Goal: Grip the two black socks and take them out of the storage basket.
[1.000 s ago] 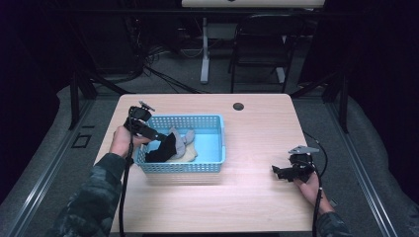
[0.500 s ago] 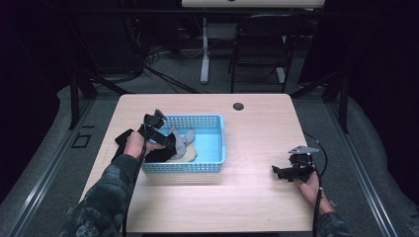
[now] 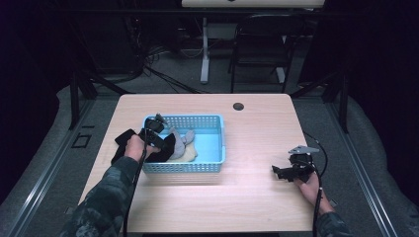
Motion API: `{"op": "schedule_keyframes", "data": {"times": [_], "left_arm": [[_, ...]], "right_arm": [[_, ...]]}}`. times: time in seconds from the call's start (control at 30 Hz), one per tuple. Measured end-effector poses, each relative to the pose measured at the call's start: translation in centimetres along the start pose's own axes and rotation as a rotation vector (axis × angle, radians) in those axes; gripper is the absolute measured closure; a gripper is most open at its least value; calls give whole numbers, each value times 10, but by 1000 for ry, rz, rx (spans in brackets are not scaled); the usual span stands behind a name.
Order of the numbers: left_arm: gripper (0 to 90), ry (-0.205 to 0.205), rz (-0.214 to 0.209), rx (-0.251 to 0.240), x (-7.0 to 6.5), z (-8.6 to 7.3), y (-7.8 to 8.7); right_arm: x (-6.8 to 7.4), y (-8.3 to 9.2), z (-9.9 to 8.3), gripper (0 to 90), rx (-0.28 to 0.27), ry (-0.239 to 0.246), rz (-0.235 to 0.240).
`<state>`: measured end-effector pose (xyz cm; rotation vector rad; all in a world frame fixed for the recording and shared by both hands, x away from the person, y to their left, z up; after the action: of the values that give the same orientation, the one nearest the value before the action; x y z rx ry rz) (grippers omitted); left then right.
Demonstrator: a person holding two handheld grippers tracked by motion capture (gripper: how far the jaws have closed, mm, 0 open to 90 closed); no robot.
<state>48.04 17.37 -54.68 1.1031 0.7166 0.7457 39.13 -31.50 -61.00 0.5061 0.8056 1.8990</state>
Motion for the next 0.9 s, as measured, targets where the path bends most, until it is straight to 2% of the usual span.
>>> {"op": "schedule_keyframes", "data": {"times": [0.4,0.57,0.9], "left_arm": [[790,-26,-11,-109,4,-5,28],[791,-35,-18,-132,4,-7,37],[794,-54,-15,-167,3,2,56]], "right_arm": [[0,-1,0,0,-8,-4,2],[0,-1,0,0,-8,-4,2],[0,-1,0,0,-8,-4,2]]}}
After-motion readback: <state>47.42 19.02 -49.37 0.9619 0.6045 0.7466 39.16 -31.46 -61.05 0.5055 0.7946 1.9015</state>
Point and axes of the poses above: each handheld gripper's, and its own axes: y roughly backward along the jaws, z roughly out of its top, x roughly to its left, the point moved 3 cm from there along -y, roughly forward along the jaws, and after that the axes turned 1 degree about x, right-handed, at the moved point
